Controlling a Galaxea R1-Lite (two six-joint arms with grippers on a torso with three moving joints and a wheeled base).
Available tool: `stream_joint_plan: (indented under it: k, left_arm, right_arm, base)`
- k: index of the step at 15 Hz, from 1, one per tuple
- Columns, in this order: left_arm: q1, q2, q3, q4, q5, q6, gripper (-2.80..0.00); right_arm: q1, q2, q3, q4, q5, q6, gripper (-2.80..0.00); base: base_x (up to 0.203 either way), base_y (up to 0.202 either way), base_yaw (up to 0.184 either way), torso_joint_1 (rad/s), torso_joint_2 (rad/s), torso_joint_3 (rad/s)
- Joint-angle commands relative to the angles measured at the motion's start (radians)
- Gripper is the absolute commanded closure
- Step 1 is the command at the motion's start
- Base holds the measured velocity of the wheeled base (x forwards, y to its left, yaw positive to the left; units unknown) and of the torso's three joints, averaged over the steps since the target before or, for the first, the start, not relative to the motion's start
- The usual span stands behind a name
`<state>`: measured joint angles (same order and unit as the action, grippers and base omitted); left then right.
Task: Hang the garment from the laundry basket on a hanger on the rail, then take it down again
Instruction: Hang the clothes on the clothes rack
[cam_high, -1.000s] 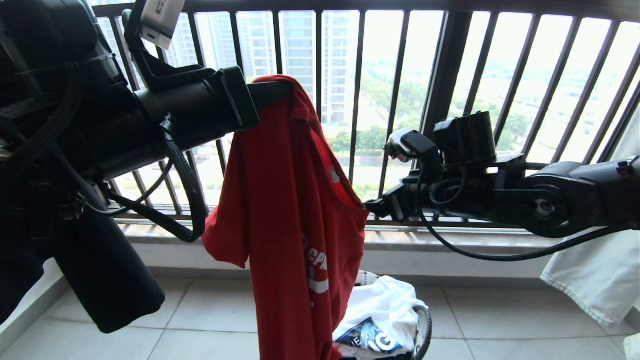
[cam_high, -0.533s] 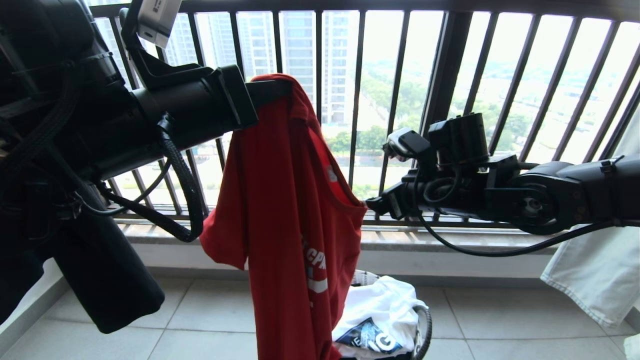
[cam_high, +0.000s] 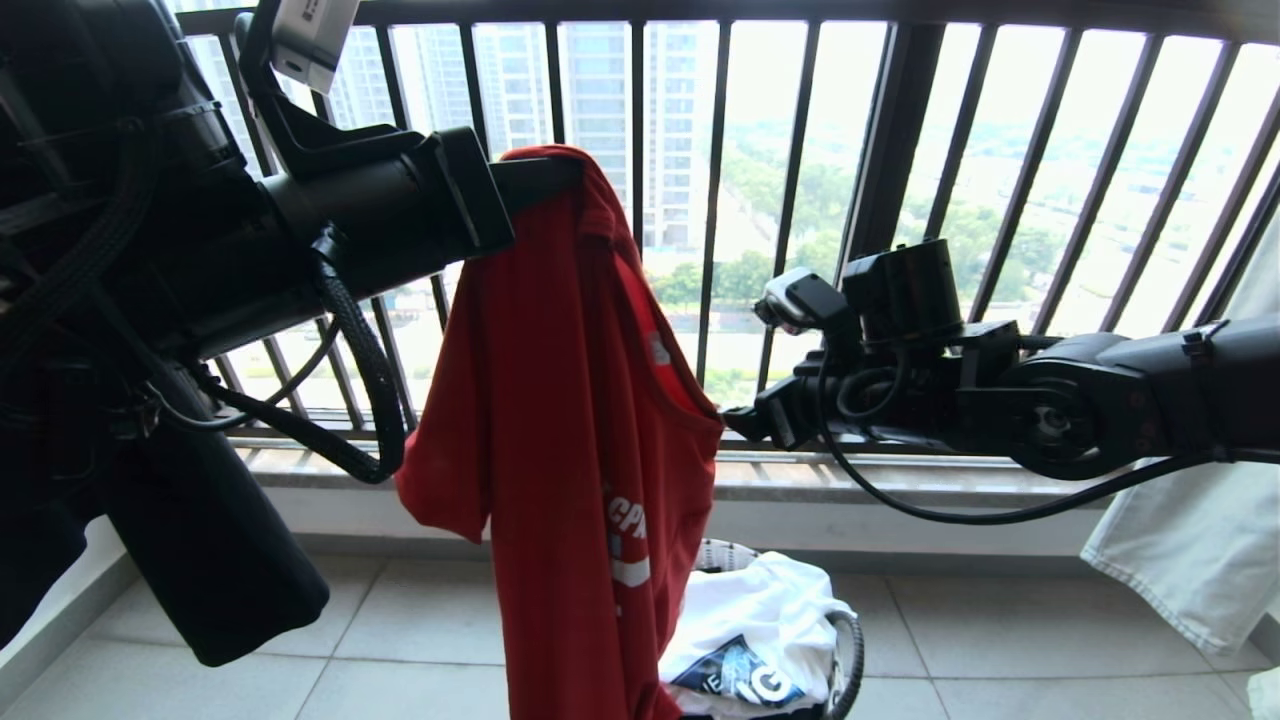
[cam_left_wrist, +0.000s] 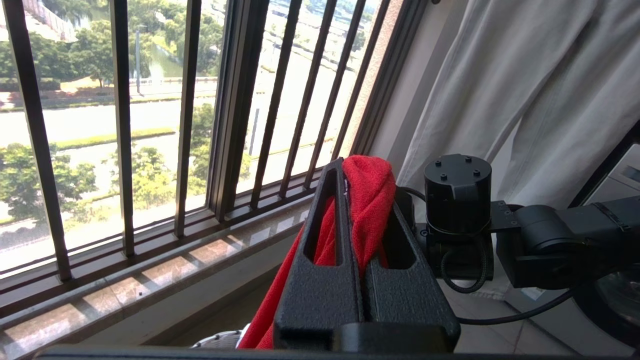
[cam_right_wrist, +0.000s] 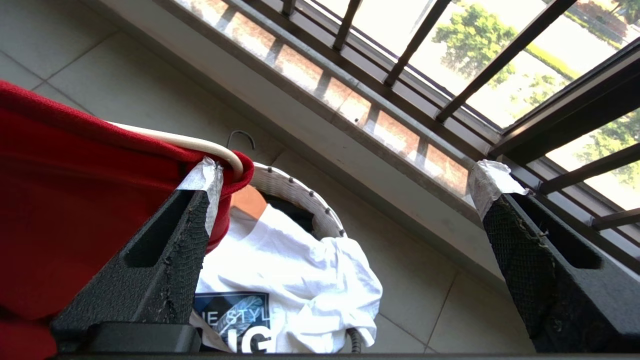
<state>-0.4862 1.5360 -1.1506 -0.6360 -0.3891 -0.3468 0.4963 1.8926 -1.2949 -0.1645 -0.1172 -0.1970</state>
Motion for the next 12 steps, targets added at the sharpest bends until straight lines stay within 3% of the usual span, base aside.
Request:
stream_joint_plan:
  k: [1,12]
  left_arm:
    - [0.000,-0.002,0.000,-0.004,-0.002,-0.003,0.00]
    - [0.000,-0.017,0.008,-0.004,-0.002,-0.006,0.00]
  right_arm:
    - [0.004,-0.003,0.000,-0.001,-0.001,-0.001,-2.80]
    - [0.053,0.046,-0.026,-0.030,-0.041,-0.001,-2.80]
  base:
    - [0.000,0.000,0.000,0.000,0.00,0.000]
    - [0.000,0.000,0.000,0.000,0.00,0.000]
